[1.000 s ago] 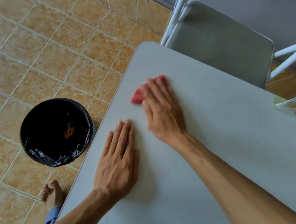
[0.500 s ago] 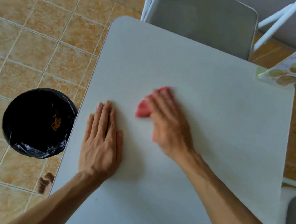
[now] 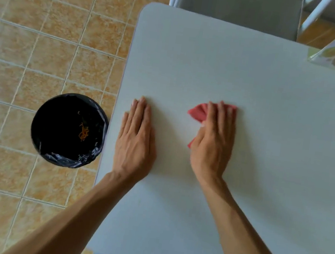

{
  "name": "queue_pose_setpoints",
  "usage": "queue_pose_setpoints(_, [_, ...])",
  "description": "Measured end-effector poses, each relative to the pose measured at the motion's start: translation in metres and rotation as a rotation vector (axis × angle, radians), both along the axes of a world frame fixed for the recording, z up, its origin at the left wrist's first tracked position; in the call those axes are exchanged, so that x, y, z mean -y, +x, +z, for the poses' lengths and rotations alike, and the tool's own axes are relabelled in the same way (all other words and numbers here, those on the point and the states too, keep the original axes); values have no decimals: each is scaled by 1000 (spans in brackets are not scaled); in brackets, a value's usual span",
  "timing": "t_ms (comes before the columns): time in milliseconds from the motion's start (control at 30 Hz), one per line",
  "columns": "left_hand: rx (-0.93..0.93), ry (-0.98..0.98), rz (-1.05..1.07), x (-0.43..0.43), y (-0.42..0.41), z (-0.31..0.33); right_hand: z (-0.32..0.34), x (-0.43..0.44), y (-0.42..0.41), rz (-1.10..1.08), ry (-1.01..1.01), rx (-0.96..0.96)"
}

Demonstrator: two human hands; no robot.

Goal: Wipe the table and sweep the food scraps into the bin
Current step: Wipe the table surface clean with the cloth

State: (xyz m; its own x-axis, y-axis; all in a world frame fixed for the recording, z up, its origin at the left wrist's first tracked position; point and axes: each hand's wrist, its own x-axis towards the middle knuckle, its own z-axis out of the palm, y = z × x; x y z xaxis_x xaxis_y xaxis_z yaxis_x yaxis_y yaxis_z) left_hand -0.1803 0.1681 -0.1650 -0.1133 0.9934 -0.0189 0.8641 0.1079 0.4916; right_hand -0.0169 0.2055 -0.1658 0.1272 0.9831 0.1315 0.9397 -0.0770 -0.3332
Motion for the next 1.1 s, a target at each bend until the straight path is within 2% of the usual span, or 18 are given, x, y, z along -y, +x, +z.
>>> queue_pose_setpoints(33, [22,3,11,6,-8,2,2,9,-19,-58,-15,-14])
queue_pose_setpoints(67, [34,6,35,14,-17,3,5,18,-38,24,-45,-49])
queue_pose_setpoints(133, [44,15,79,38,-38,5,3,37,-62,566,-97,-56])
queue_pose_setpoints(167, [52,9,88,53,-48,6,3,38,-62,833,-119,19])
queue_pose_setpoints(200, [61,-2,94,70,-58,7,0,30,-57,986,-127,100])
queue_pose_setpoints(233, [68,-11,98,88,-68,8,-4,21,-52,1009,-136,146])
queue_pose_setpoints(267, [71,-19,102,106,-77,11,-7,15,-50,907,-135,137])
queue_pose_setpoints(367, [74,-46,122,157,-92,17,-3,26,-73,412,-102,31])
queue_pose_setpoints(400, [74,-61,118,172,-91,18,-1,37,-89,360,-94,40])
queue_pose_setpoints(433, [75,-71,106,185,-89,19,-1,50,-105,410,-103,35])
queue_pose_setpoints(533, [90,-71,43,211,-73,18,-3,78,-113,922,-121,23])
queue_pose_setpoints(567, [91,-66,8,216,-67,17,-2,74,-102,1013,-117,54])
queue_pose_setpoints(600, [85,-63,-32,219,-61,15,-3,69,-91,996,-123,68])
queue_pose_setpoints(767, [83,-68,-62,221,-52,7,4,106,-55,248,-109,-50])
queue_pose_setpoints(833, [113,-50,-11,219,-57,9,8,148,-72,79,-110,-95])
queue_pose_setpoints(900, [117,-40,71,219,-65,12,8,196,-95,164,-131,-159])
queue_pose_setpoints(1033, [145,-78,247,223,-87,20,3,272,-126,537,-265,-304])
queue_pose_setpoints(1100, [158,-98,301,226,-96,24,6,292,-131,699,-270,-344])
